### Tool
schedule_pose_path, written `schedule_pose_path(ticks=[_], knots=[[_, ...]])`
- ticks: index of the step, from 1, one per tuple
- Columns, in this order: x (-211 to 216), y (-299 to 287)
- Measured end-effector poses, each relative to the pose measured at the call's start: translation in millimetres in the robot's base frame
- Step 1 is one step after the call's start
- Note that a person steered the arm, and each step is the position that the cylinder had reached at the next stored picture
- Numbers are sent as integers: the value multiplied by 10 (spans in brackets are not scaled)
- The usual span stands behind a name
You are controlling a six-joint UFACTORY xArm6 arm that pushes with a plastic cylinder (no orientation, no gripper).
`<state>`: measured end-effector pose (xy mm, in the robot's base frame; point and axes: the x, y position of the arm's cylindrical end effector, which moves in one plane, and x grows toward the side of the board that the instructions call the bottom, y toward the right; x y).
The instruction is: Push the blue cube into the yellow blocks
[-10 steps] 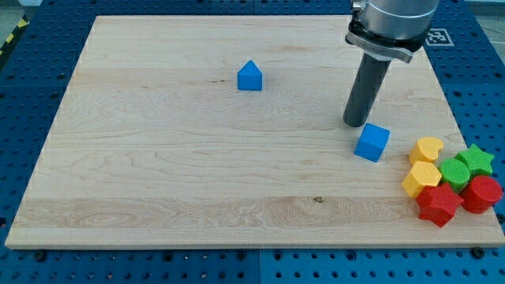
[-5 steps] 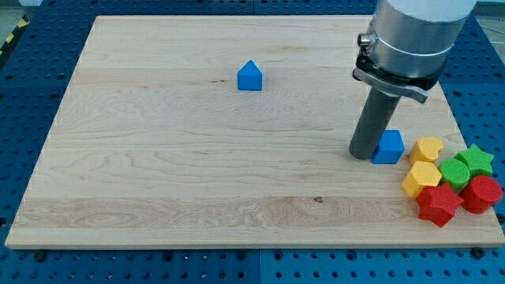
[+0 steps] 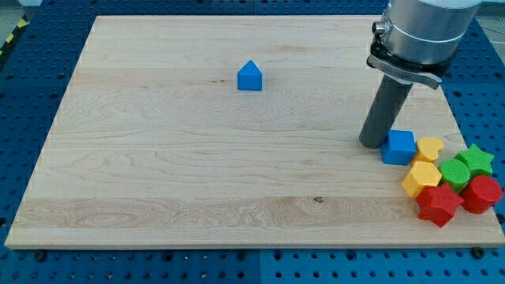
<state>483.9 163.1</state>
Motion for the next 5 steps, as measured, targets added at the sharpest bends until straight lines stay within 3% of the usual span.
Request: schedule_pose_path(ticks=[5], knots=[[81,225]])
